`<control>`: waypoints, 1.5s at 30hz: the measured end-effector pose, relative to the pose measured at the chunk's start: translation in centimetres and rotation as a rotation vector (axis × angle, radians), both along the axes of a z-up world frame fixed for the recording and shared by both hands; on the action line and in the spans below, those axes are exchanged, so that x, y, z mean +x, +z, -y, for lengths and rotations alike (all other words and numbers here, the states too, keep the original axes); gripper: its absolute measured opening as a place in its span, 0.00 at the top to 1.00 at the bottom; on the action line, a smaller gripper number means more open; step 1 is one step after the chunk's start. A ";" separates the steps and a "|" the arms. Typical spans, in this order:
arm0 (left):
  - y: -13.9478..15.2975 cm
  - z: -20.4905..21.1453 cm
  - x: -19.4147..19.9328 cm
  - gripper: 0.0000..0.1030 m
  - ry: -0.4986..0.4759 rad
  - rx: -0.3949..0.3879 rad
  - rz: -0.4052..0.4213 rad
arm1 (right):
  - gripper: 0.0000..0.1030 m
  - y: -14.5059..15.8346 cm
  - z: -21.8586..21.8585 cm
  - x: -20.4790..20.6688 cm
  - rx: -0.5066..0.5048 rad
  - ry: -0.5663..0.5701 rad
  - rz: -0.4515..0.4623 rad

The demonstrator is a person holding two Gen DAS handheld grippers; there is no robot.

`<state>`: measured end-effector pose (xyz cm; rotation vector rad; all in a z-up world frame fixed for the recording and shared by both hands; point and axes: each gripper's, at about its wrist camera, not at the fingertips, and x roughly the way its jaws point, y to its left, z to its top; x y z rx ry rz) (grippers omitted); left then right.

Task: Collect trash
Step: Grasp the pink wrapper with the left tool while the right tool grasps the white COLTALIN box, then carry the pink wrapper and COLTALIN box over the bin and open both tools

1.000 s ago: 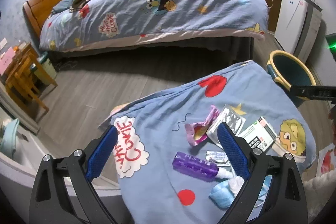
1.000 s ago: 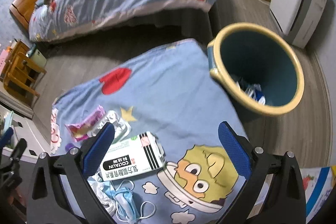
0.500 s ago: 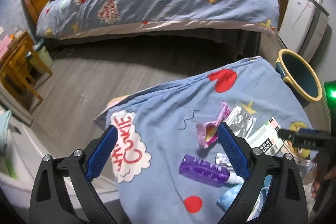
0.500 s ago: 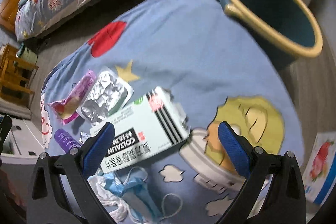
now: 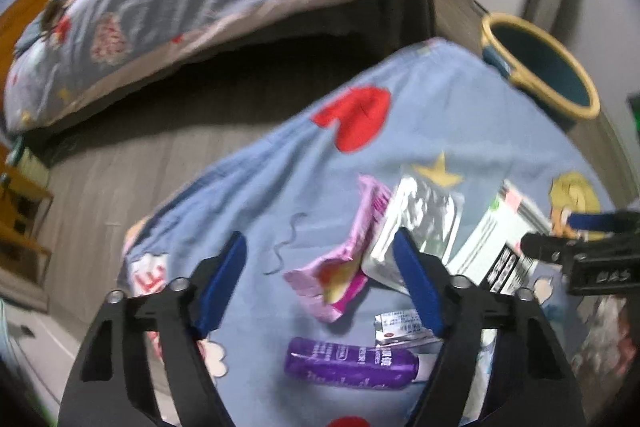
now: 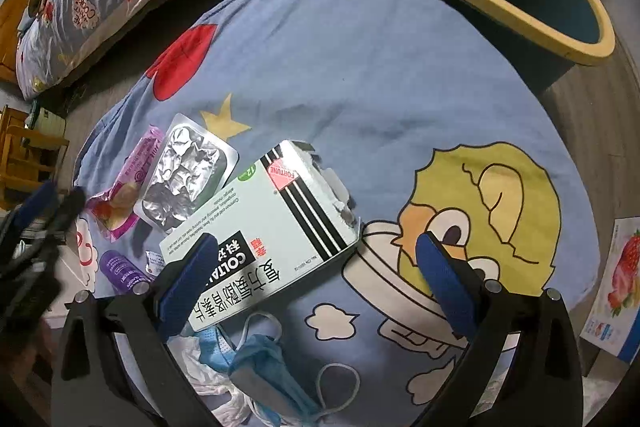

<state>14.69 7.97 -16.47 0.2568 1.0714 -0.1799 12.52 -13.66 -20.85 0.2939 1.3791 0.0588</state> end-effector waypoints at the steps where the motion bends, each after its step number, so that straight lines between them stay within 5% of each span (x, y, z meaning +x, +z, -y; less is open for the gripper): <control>1: -0.5 0.2 0.1 0.41 -0.015 0.006 -0.018 | 0.06 -0.1 -0.1 0.0 0.000 0.001 -0.003; 3: -1.7 0.4 0.0 0.51 -0.043 0.019 -0.058 | 0.06 -0.3 -0.2 0.0 0.003 -0.002 -0.011; 6: -2.7 0.2 -0.2 0.85 -0.055 0.015 -0.115 | 0.06 -0.5 -0.2 0.0 0.025 -0.027 -0.026; 7: -2.7 0.0 -0.2 0.89 -0.052 0.003 -0.122 | 0.06 -0.5 -0.5 0.1 0.034 -0.040 -0.031; 16: -1.2 -3.2 -0.9 0.91 0.014 -0.084 -0.086 | 0.06 -1.0 -3.0 1.3 0.087 -0.098 -0.053; 26: -0.4 -5.3 -1.1 0.91 0.054 -0.132 -0.053 | 0.06 -1.4 -6.9 4.7 -0.064 0.022 0.035; 35: 0.0 -5.3 -1.1 0.91 0.044 -0.121 -0.024 | 0.20 -1.4 -8.3 4.2 -0.175 0.113 0.079; 45: 1.3 -4.8 -1.2 0.91 0.033 -0.094 0.031 | 0.27 1.9 -6.5 2.3 -0.156 0.093 0.163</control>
